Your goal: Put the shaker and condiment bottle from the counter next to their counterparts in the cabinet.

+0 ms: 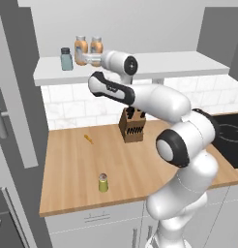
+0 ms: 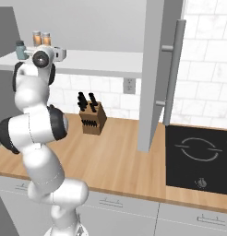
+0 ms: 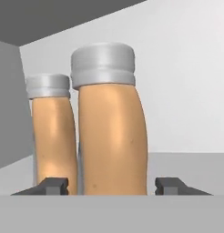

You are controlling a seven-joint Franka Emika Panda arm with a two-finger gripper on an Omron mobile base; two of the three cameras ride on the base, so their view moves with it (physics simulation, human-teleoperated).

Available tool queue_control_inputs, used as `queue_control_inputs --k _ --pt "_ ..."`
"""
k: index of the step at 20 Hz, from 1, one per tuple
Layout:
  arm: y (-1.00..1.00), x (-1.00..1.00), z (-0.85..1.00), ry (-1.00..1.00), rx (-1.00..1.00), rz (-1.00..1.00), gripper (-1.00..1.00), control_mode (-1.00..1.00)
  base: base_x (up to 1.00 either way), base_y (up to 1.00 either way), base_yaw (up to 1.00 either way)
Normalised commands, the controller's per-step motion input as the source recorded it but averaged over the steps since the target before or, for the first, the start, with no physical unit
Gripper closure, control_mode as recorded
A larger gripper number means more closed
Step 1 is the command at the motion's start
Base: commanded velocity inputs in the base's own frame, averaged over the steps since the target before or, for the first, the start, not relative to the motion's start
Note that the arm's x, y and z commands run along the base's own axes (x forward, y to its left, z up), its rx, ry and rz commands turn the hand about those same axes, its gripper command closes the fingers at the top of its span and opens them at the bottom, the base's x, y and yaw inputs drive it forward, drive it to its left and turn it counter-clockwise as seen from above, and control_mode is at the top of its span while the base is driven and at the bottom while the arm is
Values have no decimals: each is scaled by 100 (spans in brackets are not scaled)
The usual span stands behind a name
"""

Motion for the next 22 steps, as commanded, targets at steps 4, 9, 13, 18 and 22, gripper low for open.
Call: queue_control_inputs --k 4,9,13,18,22 --pt "0 -5 -20 -16 0 0 -100 -100 0 0 0" --pt "-2 -44 11 -10 0 0 -100 -100 0 0 0" --pt "0 -32 52 -4 0 -1 -100 -100 0 0 0" --pt "-21 -59 38 2 4 -15 -100 -100 0 0 0" --pt "-46 -94 4 5 7 -21 -100 -100 0 0 0"
